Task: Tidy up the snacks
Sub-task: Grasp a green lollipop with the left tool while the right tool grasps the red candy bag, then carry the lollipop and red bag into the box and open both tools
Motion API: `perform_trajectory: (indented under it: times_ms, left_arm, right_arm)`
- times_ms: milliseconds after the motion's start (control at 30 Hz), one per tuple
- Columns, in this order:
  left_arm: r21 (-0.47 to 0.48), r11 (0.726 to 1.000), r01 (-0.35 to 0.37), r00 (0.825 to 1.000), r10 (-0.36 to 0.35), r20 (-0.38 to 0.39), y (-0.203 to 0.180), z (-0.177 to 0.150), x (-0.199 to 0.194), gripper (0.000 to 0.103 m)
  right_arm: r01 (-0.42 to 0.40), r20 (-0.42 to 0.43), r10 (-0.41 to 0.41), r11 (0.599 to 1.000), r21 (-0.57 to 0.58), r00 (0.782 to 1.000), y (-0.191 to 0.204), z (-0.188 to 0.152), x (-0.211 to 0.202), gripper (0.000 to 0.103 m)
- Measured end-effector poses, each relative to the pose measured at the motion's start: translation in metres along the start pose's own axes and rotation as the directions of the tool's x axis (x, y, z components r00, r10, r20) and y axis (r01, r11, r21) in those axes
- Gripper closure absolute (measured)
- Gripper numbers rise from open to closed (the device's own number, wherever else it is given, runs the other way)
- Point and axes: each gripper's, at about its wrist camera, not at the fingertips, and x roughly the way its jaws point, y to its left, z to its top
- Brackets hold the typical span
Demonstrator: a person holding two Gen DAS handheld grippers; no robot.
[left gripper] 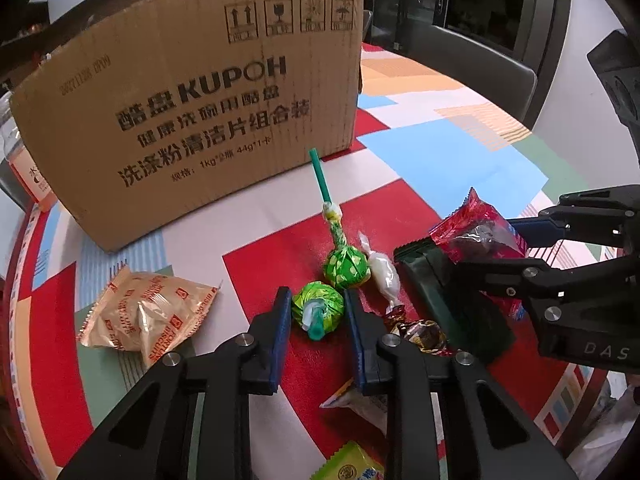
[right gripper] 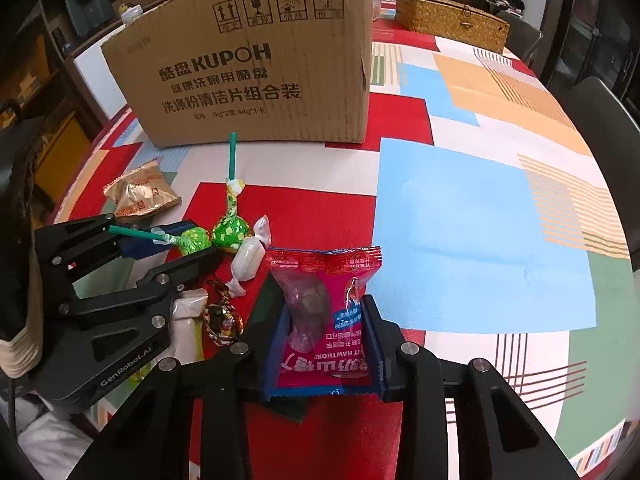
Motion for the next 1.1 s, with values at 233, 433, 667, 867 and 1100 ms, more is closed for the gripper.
perform_trajectory:
  times_ms: [233, 433, 667, 867, 1100]
  left_arm:
    - [-0.025, 1.000, 0.004, 0.998, -0.003, 0.056, 0.003, 0.005, -0.028, 0.077]
    - [-0.035, 0.999, -0.011, 0.991, 0.015, 0.134, 0.006, 0.016, -0.061, 0.077]
    - [-0.032, 0.999, -0.034, 0.970, 0.040, 0.241, 0.011, 0.033, -0.098, 0.077]
    - [-0.050, 0.996, -0.070, 0.936, 0.083, 0.342, 0.019, 0.053, -0.130, 0.077]
    - [-0.078, 0.990, -0.115, 0.894, 0.138, 0.426, 0.036, 0.077, -0.154, 0.077]
  right_arm:
    - [-0.004, 0.048, 0.004, 1.000, 0.003, 0.999, 0.003, 0.004, -0.018, 0.068]
    - [-0.018, 0.111, 0.018, 1.000, -0.002, 0.994, 0.009, 0.013, -0.038, 0.068]
    - [-0.022, 0.200, 0.024, 1.000, -0.012, 0.980, 0.013, 0.030, -0.060, 0.068]
    - [-0.029, 0.288, 0.034, 0.999, -0.023, 0.957, 0.017, 0.052, -0.081, 0.068]
    - [-0.039, 0.389, 0.053, 0.998, -0.043, 0.920, 0.024, 0.081, -0.102, 0.068]
